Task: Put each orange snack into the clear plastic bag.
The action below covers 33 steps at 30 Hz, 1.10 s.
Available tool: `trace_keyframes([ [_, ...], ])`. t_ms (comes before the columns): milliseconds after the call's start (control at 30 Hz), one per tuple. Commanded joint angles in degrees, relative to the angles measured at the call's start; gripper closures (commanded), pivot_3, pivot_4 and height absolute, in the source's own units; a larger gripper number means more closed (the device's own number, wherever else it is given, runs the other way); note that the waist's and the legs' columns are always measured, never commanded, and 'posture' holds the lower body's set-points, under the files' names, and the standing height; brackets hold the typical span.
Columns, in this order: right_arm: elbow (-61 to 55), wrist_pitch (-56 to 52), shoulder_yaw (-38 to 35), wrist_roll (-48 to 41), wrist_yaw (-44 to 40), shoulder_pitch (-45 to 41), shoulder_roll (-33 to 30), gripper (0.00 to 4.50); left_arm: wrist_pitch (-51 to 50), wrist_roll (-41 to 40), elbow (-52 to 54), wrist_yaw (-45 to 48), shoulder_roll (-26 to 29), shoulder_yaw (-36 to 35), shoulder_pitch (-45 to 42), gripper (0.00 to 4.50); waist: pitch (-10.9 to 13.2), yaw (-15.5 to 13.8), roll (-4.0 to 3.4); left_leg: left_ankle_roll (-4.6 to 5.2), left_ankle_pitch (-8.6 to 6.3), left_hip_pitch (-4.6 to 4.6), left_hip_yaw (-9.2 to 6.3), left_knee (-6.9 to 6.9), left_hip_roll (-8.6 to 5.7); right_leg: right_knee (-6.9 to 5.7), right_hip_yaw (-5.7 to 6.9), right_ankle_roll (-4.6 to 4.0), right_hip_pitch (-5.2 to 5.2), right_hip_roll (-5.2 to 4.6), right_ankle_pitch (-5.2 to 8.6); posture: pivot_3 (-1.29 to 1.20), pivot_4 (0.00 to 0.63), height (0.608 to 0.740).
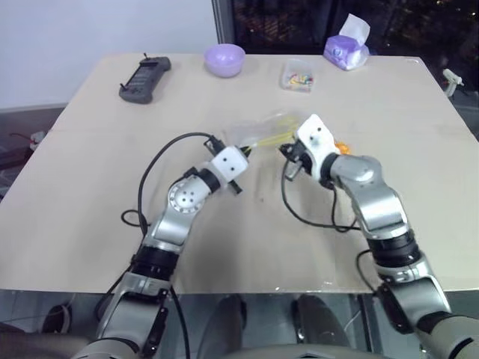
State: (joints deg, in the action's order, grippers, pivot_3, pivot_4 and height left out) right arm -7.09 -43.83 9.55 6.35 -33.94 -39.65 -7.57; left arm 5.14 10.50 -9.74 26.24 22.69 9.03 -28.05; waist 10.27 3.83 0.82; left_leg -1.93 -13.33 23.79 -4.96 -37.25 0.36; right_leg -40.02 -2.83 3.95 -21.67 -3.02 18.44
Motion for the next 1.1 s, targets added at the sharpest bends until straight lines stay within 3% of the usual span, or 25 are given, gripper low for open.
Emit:
trace_keyframes([
  [33, 2.67, -2.13, -2.92, -2.69, 4.50, -2.41, 2.83, 4.42, 1.43, -0.96, 0.82, 0.20, 0.30, -0.84, -0.70, 4.50, 0.00, -0.18, 0.00, -0.03, 0.01, 0.00, 0.00, 0.00, 0.00, 0.01, 0.00, 0.00, 0.00, -0.01, 0.00, 0.00, 0.150, 0.740],
  [467, 9.43, -0.11, -5.00, -6.98, 10.43, -4.65, 4.16, 4.42, 1.65, -1.05, 2.51, 0.74, 0.25, 0.00, 0.69, 4.50, 0.00, -0.13, -0.01, -0.02, 0.01, 0.03, 0.02, 0.02, -0.03, 0.03, 0.01, 0.00, -0.02, -0.04, 0.00, 0.00, 0.150, 0.740],
  [733, 4.08, -4.00, -2.84, -11.28, 5.81, -2.87, 1.23, 4.42, 2.06, -1.02, 1.56, 0.72, 0.48, -0.57, 0.10, 4.50, 0.00, -0.06, -0.01, 0.00, 0.00, 0.04, 0.01, 0.02, -0.03, 0.04, 0.01, 0.00, -0.01, -0.04, 0.00, 0.00, 0.150, 0.740],
  [1100, 3.92, -6.12, -4.34, -15.19, 8.94, -3.86, 2.52, 4.42, 2.24, -1.13, 1.82, 1.68, 0.39, 0.03, 0.06, 4.50, 0.00, 0.00, -0.01, 0.18, -0.10, 0.03, 0.01, 0.02, -0.03, 0.03, 0.02, 0.00, -0.01, -0.03, 0.00, 0.00, 0.150, 0.740],
])
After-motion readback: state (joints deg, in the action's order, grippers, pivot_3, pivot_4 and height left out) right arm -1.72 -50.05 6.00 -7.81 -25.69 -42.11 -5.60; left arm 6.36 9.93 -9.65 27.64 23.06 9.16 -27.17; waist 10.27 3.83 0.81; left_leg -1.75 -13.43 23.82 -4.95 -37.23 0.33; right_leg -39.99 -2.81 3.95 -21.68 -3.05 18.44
